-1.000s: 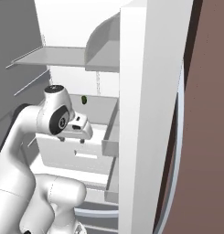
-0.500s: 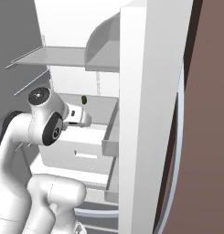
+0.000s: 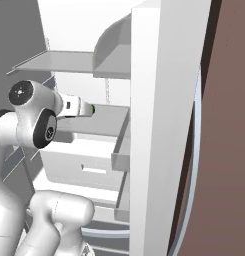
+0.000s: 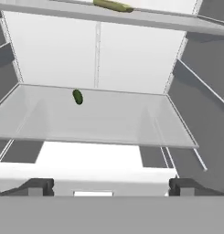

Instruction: Retrieve the butter from the fridge and place it on a plate on the dining table. Then retrieve the butter knife by the fridge and place it near the plate.

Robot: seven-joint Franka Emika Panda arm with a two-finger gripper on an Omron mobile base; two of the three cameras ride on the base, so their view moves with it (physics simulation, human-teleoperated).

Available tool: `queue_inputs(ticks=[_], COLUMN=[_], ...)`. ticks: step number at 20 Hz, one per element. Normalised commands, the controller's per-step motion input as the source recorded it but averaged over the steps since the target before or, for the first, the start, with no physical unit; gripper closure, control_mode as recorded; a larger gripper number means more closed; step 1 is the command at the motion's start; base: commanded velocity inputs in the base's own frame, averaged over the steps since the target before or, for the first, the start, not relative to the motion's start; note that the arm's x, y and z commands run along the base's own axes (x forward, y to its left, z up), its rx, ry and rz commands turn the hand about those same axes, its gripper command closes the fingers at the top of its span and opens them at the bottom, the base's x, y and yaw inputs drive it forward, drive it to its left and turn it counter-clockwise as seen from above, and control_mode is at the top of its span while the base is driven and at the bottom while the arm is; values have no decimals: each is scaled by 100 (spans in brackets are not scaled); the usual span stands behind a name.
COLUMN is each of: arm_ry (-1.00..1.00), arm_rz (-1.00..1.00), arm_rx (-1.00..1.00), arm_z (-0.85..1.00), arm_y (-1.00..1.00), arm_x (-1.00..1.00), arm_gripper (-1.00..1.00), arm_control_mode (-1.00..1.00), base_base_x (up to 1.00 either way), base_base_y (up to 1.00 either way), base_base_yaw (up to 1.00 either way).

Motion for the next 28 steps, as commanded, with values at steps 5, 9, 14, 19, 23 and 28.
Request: queue_inputs(ticks=[5, 9, 14, 19, 23, 28], arm_ry=[-31, -26, -13, 1, 8, 7], arm_rz=[0, 0, 0, 0, 0, 1], arm_rx=[0, 0, 0, 1, 2, 0], arm_z=[66, 61, 64, 41, 20, 2], arm_y=[0, 0, 11, 13, 0, -11], arm_x=[-2, 0, 0, 7, 37, 62], arm_gripper=[-100, -100, -100, -100, -100, -100], arm_control_mode=[-100, -100, -100, -100, -100, -100], base_base_x=[0, 0, 0, 0, 0, 0], base_base_y=[0, 0, 0, 0, 0, 0], base_base_yaw=[0, 0, 0, 0, 0, 0])
